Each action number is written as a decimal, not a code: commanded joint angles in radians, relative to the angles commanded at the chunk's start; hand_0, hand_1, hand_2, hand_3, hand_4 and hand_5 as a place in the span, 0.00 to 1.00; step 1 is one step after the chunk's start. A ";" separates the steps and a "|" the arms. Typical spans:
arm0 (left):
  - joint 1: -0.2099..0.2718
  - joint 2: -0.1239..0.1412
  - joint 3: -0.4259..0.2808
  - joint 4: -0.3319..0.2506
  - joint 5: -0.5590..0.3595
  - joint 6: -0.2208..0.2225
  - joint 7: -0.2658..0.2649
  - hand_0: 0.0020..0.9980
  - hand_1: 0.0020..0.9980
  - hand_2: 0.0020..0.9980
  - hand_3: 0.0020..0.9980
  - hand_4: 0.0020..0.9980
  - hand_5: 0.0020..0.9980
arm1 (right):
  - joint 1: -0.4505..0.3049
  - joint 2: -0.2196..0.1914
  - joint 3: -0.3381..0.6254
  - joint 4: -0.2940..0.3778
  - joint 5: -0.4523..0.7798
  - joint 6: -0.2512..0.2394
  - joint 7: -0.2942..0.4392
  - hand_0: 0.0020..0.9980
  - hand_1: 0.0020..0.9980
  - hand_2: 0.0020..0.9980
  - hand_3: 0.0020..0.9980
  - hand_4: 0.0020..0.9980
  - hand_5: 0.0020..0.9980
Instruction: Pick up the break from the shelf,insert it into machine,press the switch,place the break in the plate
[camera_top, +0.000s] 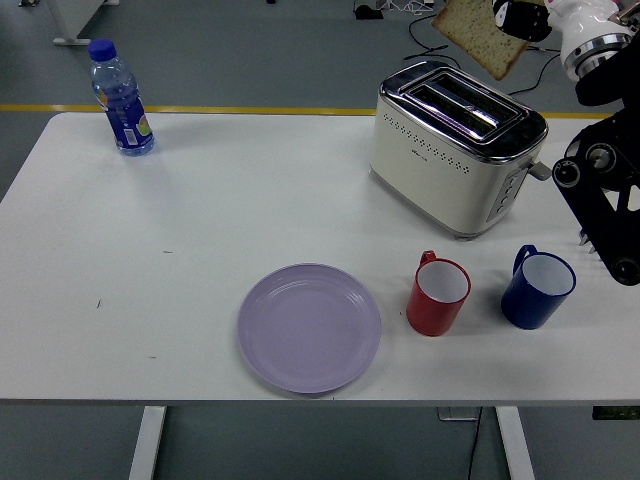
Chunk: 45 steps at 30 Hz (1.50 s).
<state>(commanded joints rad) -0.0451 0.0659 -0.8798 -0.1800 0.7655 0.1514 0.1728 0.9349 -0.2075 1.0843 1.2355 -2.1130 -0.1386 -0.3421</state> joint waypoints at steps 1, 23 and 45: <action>0.001 0.000 0.000 0.000 0.001 0.000 0.001 0.69 0.61 0.66 0.69 0.43 1.00 | 0.012 0.008 -0.017 -0.023 0.000 0.003 0.000 0.25 0.30 0.38 0.47 0.40 0.00; -0.003 0.003 0.024 0.000 -0.025 0.005 -0.005 0.69 0.61 0.66 0.69 0.43 1.00 | 0.083 0.075 -0.115 -0.244 -0.018 0.024 -0.026 0.24 0.30 0.38 0.46 0.38 0.00; -0.009 0.003 0.028 0.000 -0.029 0.008 -0.006 0.69 0.60 0.66 0.68 0.43 1.00 | 0.125 0.115 -0.144 -0.380 -0.081 0.051 -0.043 0.25 0.30 0.39 0.48 0.40 0.00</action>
<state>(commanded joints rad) -0.0543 0.0694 -0.8517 -0.1800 0.7362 0.1596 0.1669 1.0601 -0.0925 0.9402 0.8557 -2.1941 -0.0871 -0.3854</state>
